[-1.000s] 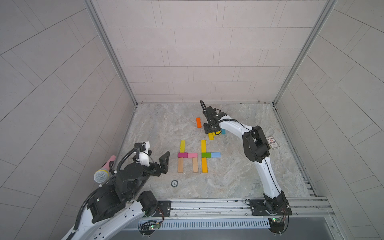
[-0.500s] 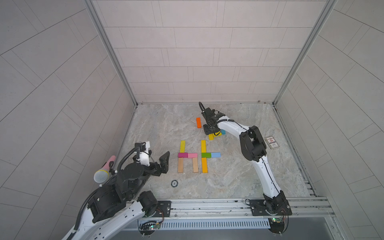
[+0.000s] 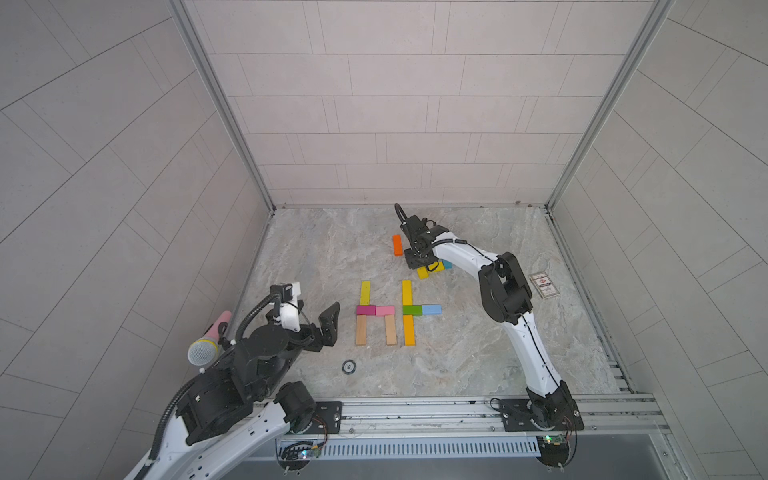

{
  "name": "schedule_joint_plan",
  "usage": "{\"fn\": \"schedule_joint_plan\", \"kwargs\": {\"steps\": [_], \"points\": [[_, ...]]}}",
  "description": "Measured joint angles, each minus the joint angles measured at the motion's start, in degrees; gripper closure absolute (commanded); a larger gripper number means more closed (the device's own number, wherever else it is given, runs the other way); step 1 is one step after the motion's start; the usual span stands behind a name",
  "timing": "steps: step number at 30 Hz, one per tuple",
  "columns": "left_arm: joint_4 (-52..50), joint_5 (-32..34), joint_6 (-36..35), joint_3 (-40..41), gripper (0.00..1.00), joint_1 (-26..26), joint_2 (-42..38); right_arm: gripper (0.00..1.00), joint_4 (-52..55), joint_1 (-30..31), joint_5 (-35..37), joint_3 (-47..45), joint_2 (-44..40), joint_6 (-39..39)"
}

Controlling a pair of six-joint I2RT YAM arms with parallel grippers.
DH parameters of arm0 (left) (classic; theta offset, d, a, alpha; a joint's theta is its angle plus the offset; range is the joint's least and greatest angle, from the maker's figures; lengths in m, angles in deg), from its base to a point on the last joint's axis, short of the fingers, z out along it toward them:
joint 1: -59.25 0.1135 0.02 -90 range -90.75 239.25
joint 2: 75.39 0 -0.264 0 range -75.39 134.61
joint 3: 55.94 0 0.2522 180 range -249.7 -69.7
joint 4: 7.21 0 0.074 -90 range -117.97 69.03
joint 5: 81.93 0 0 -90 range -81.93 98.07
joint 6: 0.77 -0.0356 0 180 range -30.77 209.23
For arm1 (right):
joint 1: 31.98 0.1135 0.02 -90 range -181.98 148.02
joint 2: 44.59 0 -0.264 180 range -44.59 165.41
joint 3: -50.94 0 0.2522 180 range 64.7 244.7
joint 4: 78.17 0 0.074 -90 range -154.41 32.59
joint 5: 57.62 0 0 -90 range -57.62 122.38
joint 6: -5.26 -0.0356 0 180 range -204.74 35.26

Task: Assemble the letter h with building blocks
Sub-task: Pick up the building block from the center of the board, then assemble the building block at the center of the board.

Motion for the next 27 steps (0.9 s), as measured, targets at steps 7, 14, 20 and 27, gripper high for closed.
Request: {"fn": "schedule_joint_plan", "kwargs": {"steps": [7, 14, 20, 27], "points": [[0.0, -0.4, 0.0, 0.0, 0.0, 0.4, 0.0, 0.74, -1.8, 2.2, 0.4, -10.7, -16.0, -2.7], [0.0, -0.8, 0.0, 0.0, 0.0, 0.4, 0.0, 0.74, -4.9, 6.9, 1.0, -32.2, -35.7, -9.1], [0.0, -1.4, 0.0, 0.0, 0.0, 0.4, -0.2, 0.75, -4.2, 11.4, 2.8, -49.9, -49.3, -16.5], [0.0, -1.5, 0.0, 0.0, 0.0, 0.4, -1.1, 0.75, -5.7, 20.2, 4.9, -60.5, -55.5, -25.6]]}}
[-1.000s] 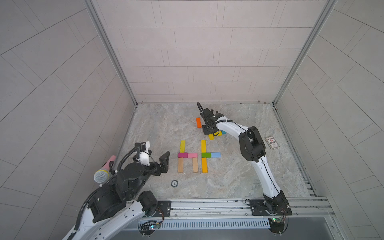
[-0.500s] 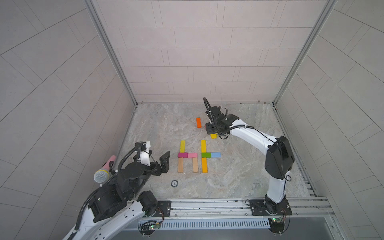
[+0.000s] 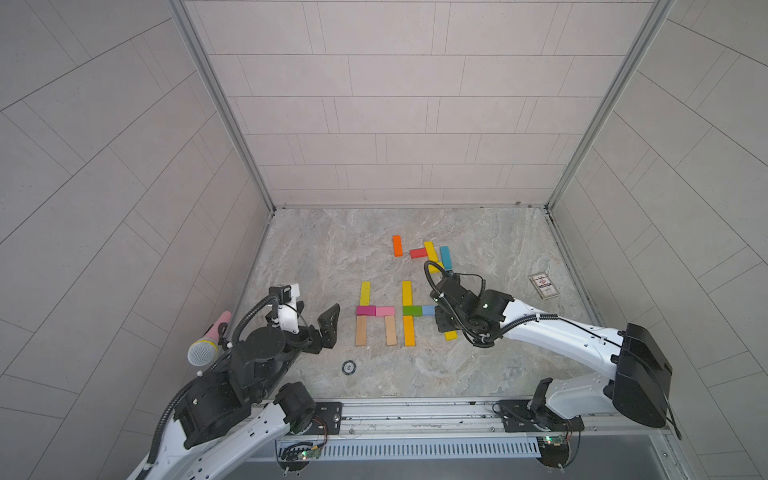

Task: Assemble the letter h with building blocks
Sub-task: Assemble the building block at the center of the board.

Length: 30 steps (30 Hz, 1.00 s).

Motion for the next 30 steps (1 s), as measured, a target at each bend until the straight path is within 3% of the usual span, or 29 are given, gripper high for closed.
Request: {"fn": "schedule_joint_plan", "kwargs": {"steps": [9, 30], "points": [[0.0, 0.0, 0.0, 0.0, 0.0, 0.0, -0.1, 0.76, -4.8, 2.6, 0.3, -4.6, 6.4, -6.1], [0.0, 0.0, 0.0, 0.0, 0.0, 0.0, -0.1, 0.76, -9.0, 0.5, 1.0, -2.6, 13.8, -9.1]]}}
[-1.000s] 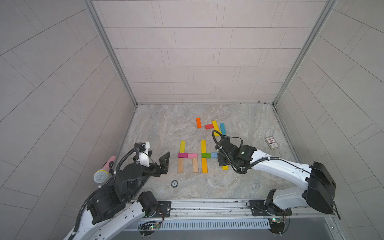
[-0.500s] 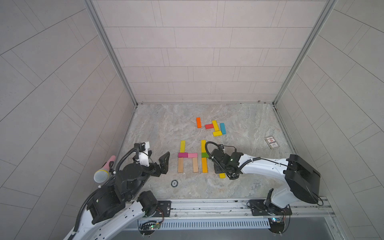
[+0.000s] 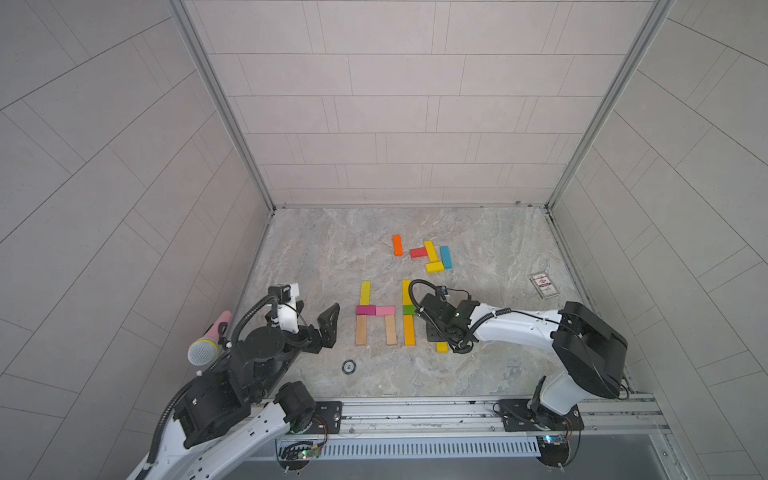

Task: Assemble the letter h with building blocks
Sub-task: Assemble the building block at the center of the board.

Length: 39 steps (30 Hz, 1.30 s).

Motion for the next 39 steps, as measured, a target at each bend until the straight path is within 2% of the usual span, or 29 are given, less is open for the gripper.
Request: {"fn": "schedule_joint_plan", "kwargs": {"steps": [39], "points": [[0.0, 0.0, 0.0, 0.0, 0.0, 0.0, 0.0, 0.75, 0.4, -2.0, 1.5, 3.4, 4.9, 1.8]]}}
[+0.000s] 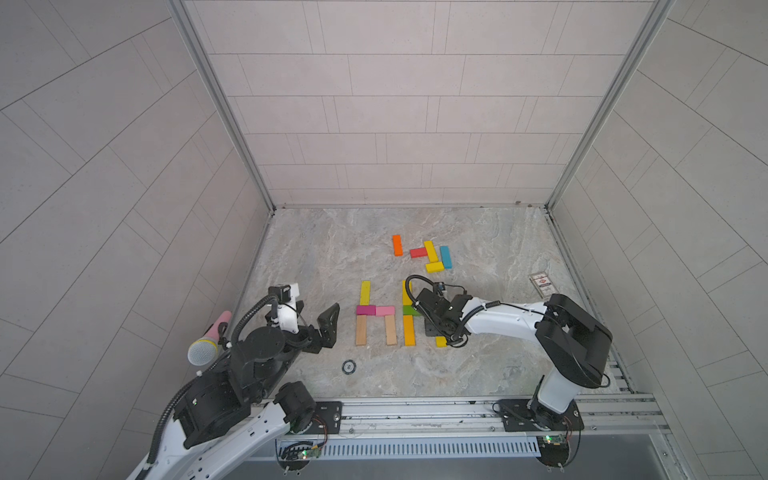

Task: Assemble the letter h with building blocks
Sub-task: Assemble the building block at the center of the board.

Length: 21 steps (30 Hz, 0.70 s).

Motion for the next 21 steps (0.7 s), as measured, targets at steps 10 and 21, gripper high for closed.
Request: {"fn": "schedule_joint_plan", "kwargs": {"steps": [10, 21], "points": [[0.0, 0.0, 0.0, 0.0, 0.0, 0.0, 0.0, 0.73, -0.3, -0.4, 0.0, 0.1, 0.2, 0.0], [0.0, 0.0, 0.0, 0.0, 0.0, 0.0, 0.0, 0.7, -1.2, -1.0, 0.1, 0.4, 0.7, 0.0]]}}
